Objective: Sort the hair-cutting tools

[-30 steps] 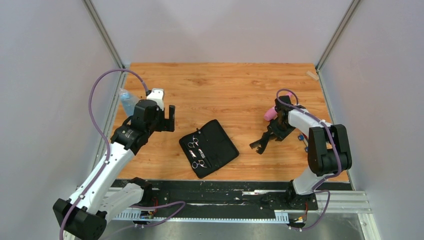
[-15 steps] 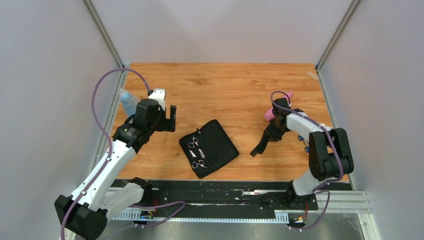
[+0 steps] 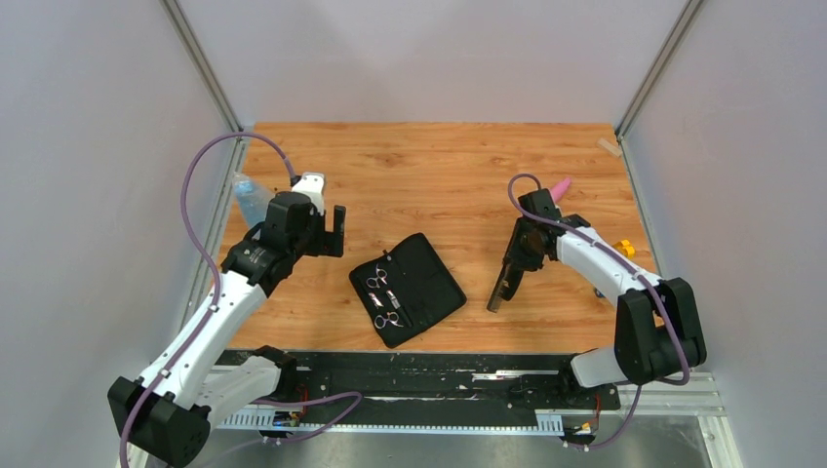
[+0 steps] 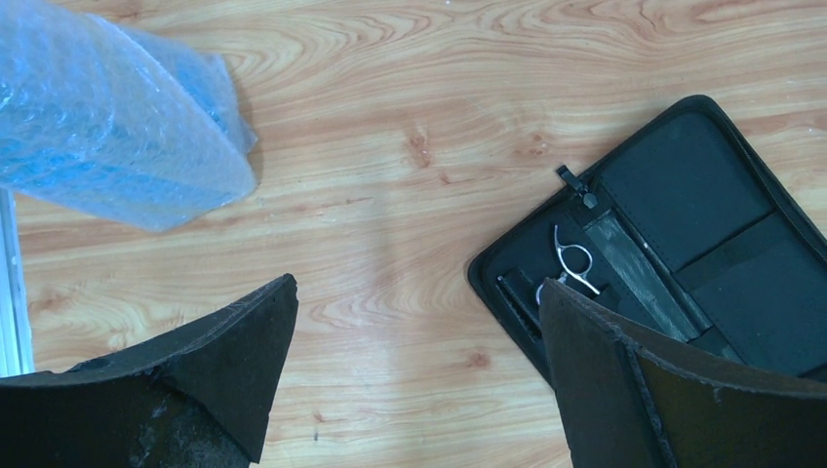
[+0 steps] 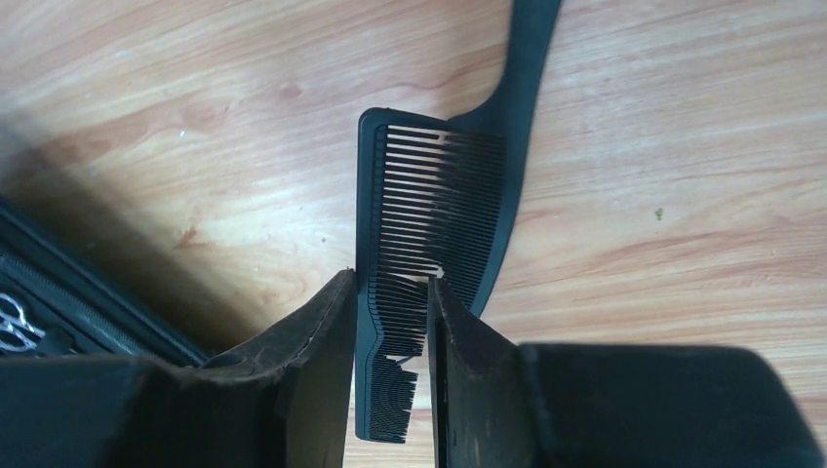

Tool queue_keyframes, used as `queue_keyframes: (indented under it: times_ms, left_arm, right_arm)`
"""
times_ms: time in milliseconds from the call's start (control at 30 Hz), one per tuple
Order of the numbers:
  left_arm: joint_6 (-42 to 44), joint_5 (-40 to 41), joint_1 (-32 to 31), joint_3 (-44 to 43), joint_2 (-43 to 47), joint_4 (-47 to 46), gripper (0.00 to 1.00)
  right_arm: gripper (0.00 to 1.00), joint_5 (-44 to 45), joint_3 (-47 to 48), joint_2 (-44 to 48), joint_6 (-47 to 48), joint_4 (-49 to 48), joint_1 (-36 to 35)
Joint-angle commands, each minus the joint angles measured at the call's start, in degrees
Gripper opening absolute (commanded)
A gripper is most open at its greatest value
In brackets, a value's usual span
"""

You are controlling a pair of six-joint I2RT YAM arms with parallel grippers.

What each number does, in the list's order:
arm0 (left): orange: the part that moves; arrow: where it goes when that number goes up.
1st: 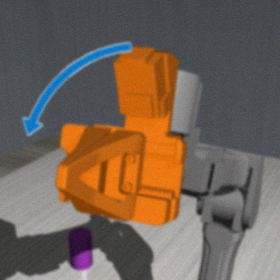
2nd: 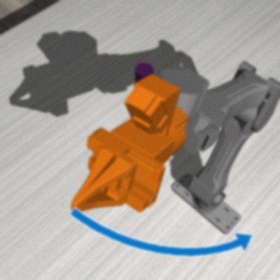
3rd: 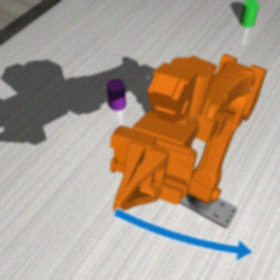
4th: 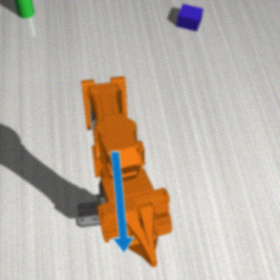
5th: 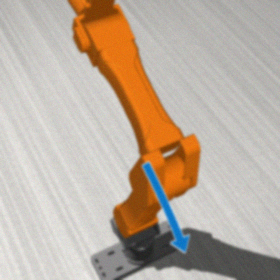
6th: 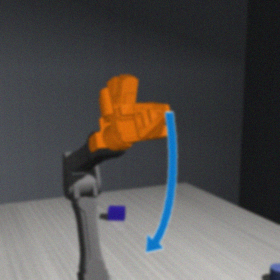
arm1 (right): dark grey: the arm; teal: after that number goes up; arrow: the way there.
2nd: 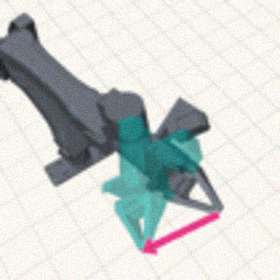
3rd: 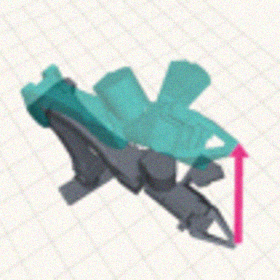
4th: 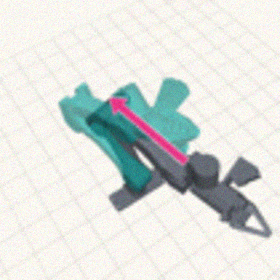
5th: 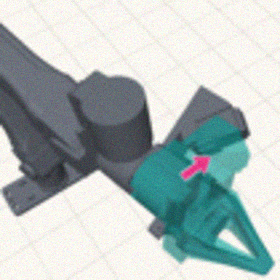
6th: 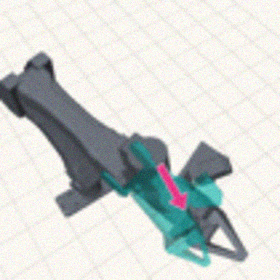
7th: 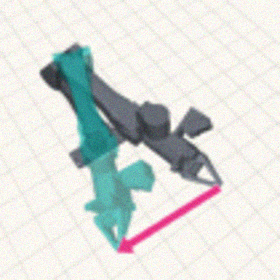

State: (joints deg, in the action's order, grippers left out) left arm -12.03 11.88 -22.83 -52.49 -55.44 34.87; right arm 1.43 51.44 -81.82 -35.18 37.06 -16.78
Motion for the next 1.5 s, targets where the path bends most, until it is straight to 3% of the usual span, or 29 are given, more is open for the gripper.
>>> queue_keyframes:
  times_ms: [0,233,567,967,1167,1267,1333,1367,1467]
  left_arm:
    - [0.27,-3.55,0.24,-0.13,-0.34,-1.94,1.0]
    - [-5.07,-16.16,0.2,-0.73,-2.89,-2.82,1.0]
    - [-24.4,-36.44,0.16,-0.39,-11.71,-21.47,0.98]
    - [-33.98,-44.06,-1.28,-4.38,-22.94,-30.67,0.91]
    - [-37.46,-46.05,-3.83,-3.75,-25.11,-34.46,0.76]
    - [-38.81,-46.48,-4.94,-3.3,-25.67,-36.23,0.62]
    - [-40.06,-46.76,-5.27,-2.56,-25.76,-37.56,0.48]
    - [-40.87,-46.85,-5.47,-2.08,-25.66,-38.58,0.34]
    - [-41.99,-46.81,-5.63,-1.24,-25.09,-39.84,0.16]
  right_arm:
    - [0.05,-0.47,3.64,2.0,4.71,-0.67,-3.58]
    - [0.05,-2.75,11.04,1.18,6.1,-0.6,-12.18]
    - [0.05,-4.57,17.57,-1.41,8.25,-5.05,-22.34]
    - [0.05,-5.82,19.83,-1.06,11.82,-10.6,-29.2]
    - [0.05,-5.97,19.49,-1.09,12.59,-11.89,-29.87]
    - [0.05,-5.66,19.16,-1.1,12.59,-12.41,-29.93]
    - [0.05,-5.56,18.8,-1.12,12.61,-12.87,-29.9]
    - [0.05,-5.56,18.59,-1.18,12.66,-13.13,-29.89]
    - [0.06,-5.65,18.44,-1.12,12.76,-13.7,-29.92]
